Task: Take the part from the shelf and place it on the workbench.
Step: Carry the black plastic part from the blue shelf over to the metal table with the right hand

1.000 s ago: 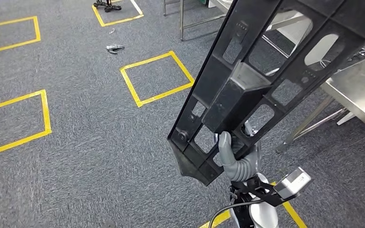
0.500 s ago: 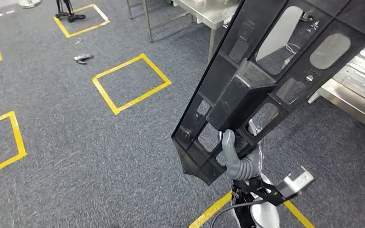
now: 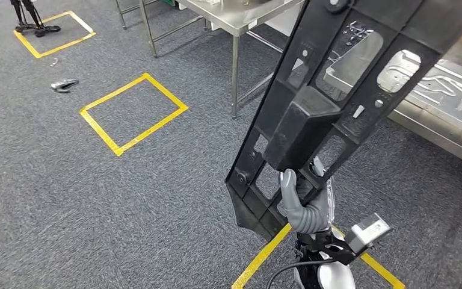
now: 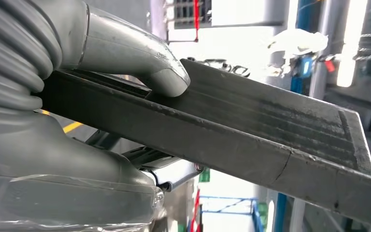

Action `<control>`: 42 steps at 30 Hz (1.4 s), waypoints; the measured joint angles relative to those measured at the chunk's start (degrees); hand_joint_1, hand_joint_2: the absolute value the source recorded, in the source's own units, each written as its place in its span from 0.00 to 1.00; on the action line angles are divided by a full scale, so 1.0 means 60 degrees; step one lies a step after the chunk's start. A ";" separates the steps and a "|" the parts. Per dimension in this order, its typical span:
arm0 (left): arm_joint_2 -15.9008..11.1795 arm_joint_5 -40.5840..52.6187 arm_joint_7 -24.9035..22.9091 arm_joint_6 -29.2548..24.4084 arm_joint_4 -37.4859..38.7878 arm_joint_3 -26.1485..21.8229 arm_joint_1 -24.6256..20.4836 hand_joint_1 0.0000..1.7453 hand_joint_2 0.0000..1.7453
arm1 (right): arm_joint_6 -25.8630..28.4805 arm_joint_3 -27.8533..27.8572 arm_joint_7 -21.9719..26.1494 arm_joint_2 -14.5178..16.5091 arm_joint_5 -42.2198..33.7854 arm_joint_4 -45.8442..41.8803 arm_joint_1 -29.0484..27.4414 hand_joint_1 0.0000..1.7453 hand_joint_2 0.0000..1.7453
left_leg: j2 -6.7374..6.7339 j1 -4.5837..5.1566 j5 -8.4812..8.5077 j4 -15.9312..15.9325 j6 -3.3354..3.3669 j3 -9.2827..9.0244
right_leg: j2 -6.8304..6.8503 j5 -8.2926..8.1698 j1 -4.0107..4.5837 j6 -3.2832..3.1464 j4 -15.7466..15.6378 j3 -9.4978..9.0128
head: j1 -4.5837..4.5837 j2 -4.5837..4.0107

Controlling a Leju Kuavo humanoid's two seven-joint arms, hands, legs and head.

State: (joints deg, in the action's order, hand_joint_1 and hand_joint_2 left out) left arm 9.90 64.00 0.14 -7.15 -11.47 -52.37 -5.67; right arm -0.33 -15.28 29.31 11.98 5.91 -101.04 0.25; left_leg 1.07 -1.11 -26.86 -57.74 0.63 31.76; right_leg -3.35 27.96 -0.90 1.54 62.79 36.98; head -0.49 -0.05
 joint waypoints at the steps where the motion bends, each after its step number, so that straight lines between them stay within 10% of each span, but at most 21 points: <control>1: -0.0001 -0.0045 0.0014 0.0005 0.0000 -0.0002 0.0026 0.00 1.00 | 0.0000 0.0004 -0.0005 -0.0012 -0.0011 0.0009 -0.0023 1.00 1.00 | -0.0098 0.0021 0.0002 0.0011 0.0031 -0.0006 | 0.0240 0.0268 0.0015 0.0031 0.0470 0.0224 | -0.0016 0.0000; 3: -0.0008 -0.0156 0.0027 -0.0041 0.0000 -0.0030 0.0079 0.00 1.00 | -0.0049 0.0005 0.0012 -0.0033 -0.0101 0.0119 -0.0060 1.00 1.00 | -0.0340 0.0054 -0.0009 0.0008 0.0067 0.0008 | 0.0443 0.0733 0.0011 0.0072 0.1569 0.0755 | -0.0025 0.0001; 5: -0.0017 -0.0229 0.0008 -0.0105 0.0000 -0.0075 0.0090 0.00 1.00 | -0.0113 0.0005 0.0052 -0.0056 -0.0217 0.0318 -0.0076 1.00 1.00 | -0.0571 0.0080 -0.0025 0.0003 0.0070 0.0007 | 0.0514 0.0606 0.0011 0.0060 0.1728 0.0807 | -0.0025 0.0001; 9: -0.0019 -0.0243 -0.0067 -0.0178 0.0000 -0.0127 0.0067 0.00 1.00 | -0.0161 -0.0008 0.0167 -0.0073 -0.0355 0.0612 0.0050 1.00 1.00 | -0.0883 0.0159 -0.0085 -0.0013 -0.0024 -0.0043 | 0.1024 -0.0247 0.0139 -0.0148 -0.0430 -0.0364 | -0.0021 0.0001; 12: -0.0022 -0.0263 -0.0030 -0.0323 -0.0001 -0.0154 0.0052 0.00 1.00 | -0.0233 -0.0031 0.0150 -0.0069 -0.0446 0.0735 0.0180 1.00 1.00 | -0.1080 0.0204 -0.0128 0.0000 -0.0172 -0.0095 | 0.0946 -0.0266 0.0188 -0.0285 -0.0673 -0.0442 | -0.0013 0.0001; 15: -0.0020 -0.0331 0.0114 -0.0449 -0.0004 -0.0196 0.0033 0.00 1.00 | -0.0346 -0.0060 0.0139 -0.0062 -0.0471 0.0856 0.0237 1.00 1.00 | -0.0710 0.0169 -0.0496 -0.0460 -0.0331 0.0045 | 0.0704 -0.0339 0.0103 -0.0430 -0.0779 -0.0483 | 0.0000 0.0001; 18: -0.0018 -0.0392 0.0184 -0.0469 -0.0004 -0.0255 0.0053 0.00 1.00 | -0.0384 -0.0090 0.0144 -0.0051 -0.0486 0.0984 0.0292 1.00 1.00 | -0.0297 0.0127 -0.1341 -0.2227 -0.0401 0.0859 | 0.0441 -0.0359 0.0101 -0.0501 -0.0775 -0.0470 | 0.0012 0.0001; 20: -0.0019 -0.0434 0.0285 -0.0479 -0.0004 -0.0285 0.0041 0.00 1.00 | -0.0489 -0.0093 0.0170 -0.0051 -0.0566 0.1075 0.0299 1.00 1.00 | -0.0257 0.0112 -0.1315 -0.2672 -0.0413 0.1079 | 0.0230 -0.0358 0.0103 -0.0501 -0.0749 -0.0468 | 0.0013 0.0001; 24: -0.0021 -0.0550 0.0737 -0.0515 -0.0004 -0.0357 0.0028 0.00 1.00 | -0.0885 -0.0146 0.0334 -0.0049 -0.0874 0.1315 0.0525 1.00 1.00 | 0.0235 0.0031 -0.0165 -0.0517 -0.0338 0.0140 | -0.0251 -0.0350 0.0093 -0.0414 -0.0642 -0.0404 | 0.0009 0.0001; 28: -0.0013 -0.0381 0.0836 -0.0485 -0.0004 -0.0383 -0.0155 0.00 1.00 | -0.0923 -0.0137 0.0424 -0.0071 -0.1067 0.1468 0.0698 1.00 1.00 | 0.0288 0.0037 -0.0094 -0.0077 -0.0147 0.0008 | -0.0483 -0.0427 0.0054 -0.0159 -0.0615 -0.0235 | 0.0009 0.0001; 32: -0.0010 -0.0334 0.0638 -0.0572 -0.0004 -0.0379 -0.0363 0.00 1.00 | -0.0799 -0.0025 0.0466 -0.0128 -0.1155 0.1453 0.0712 1.00 1.00 | -0.0126 0.0024 -0.0012 0.0051 0.0072 -0.0043 | 0.0311 0.0349 0.0068 0.0033 0.0802 0.0457 | -0.0095 0.0001; 35: -0.0046 -0.0342 0.0518 -0.0608 -0.0004 -0.0381 -0.0369 0.00 1.00 | -0.0718 0.0039 0.0476 -0.0142 -0.1119 0.1513 0.0714 1.00 1.00 | -0.0509 0.0057 -0.0052 0.0041 0.0092 -0.0054 | 0.0492 0.0606 0.0014 0.0097 0.1878 0.1028 | -0.0107 0.0001; 39: -0.0059 -0.0343 0.0510 -0.0614 -0.0004 -0.0380 -0.0394 0.00 1.00 | -0.0671 0.0062 0.0478 -0.0145 -0.1088 0.1533 0.0746 1.00 1.00 | -0.0870 0.0106 -0.0161 0.0026 -0.0015 -0.0150 | 0.0991 -0.0384 0.0096 -0.0060 -0.0213 -0.0064 | -0.0103 0.0001; 42: -0.0068 -0.0350 0.0419 -0.0658 -0.0004 -0.0382 -0.0392 0.00 1.00 | -0.0668 0.0075 0.0480 -0.0142 -0.1080 0.1534 0.0784 1.00 1.00 | -0.1079 0.0170 -0.0240 0.0039 -0.0162 -0.0226 | 0.1048 -0.0433 0.0198 -0.0216 -0.0677 -0.0272 | -0.0090 0.0001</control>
State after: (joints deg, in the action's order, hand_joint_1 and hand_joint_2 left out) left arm 9.49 61.90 2.66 -11.09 -11.50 -54.66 -8.02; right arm -4.34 -14.83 32.19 11.13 -0.57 -91.84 4.95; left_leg -5.41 -0.09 -28.30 -57.51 -0.34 30.41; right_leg 2.94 25.36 0.29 0.24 58.73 35.35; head -1.03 -0.04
